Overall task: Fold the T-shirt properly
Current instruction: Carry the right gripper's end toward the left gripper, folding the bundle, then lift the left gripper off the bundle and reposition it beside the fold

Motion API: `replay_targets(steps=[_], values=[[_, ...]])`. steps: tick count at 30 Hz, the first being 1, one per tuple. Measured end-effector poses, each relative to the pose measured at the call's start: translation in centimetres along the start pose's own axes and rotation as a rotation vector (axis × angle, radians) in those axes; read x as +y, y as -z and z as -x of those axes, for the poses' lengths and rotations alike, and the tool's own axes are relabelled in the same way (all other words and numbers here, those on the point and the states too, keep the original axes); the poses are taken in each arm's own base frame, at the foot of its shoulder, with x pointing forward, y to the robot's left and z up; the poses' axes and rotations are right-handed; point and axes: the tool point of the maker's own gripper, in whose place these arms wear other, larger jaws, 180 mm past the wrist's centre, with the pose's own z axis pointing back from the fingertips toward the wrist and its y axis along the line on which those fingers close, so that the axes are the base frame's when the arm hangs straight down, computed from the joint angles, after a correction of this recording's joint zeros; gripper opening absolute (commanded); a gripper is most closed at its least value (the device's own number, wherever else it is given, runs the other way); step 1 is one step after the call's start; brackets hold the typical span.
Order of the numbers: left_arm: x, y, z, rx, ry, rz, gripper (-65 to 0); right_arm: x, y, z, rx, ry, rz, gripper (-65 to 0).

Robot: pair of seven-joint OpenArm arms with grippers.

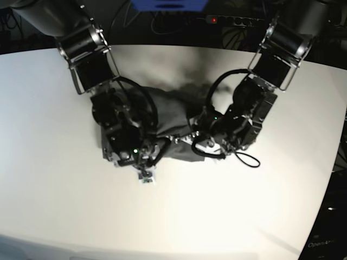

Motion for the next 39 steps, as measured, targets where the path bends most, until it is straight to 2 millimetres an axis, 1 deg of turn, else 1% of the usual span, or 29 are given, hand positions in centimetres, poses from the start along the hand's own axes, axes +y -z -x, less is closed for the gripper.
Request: replay_targets(steps=[2,5,10,12,22,29,39], values=[[0.3,-0.4,0.5,0.036,-0.024,0.005,-61.5,0.1,0.1,0.4,0.012,0.017,0.014,-64.4],[0.9,-0.9,1.0,0.077,-0.067,0.018,-61.5,1.2,0.1,0.5,0.011,-0.006,0.019,-64.4],[0.9,-1.1,1.2,0.086,-0.072,0.016,-61.5,2.7,-0.1,0.8,0.031,-0.009,-0.002,-64.4],[0.9,-1.2,1.1,0.083,-0.071,0.015,-61.5,2.9,-0.1,0.8,0.031,-0.01,-0.01,-64.4],[0.7,-1.4,1.0,0.073,-0.064,0.022,-61.4,2.4,0.0,0.9,0.033,-0.012,0.001,-64.4],[0.0,-2.7,0.1,0.016,-0.029,0.026,-61.4,2.1,0.0,0.7,0.023,-0.012,0.005,-64.4],[-1.2,-3.7,-1.6,-0.024,-0.012,0.047,-61.4,2.2,0.0,0.7,0.023,-0.012,0.004,-64.4]])
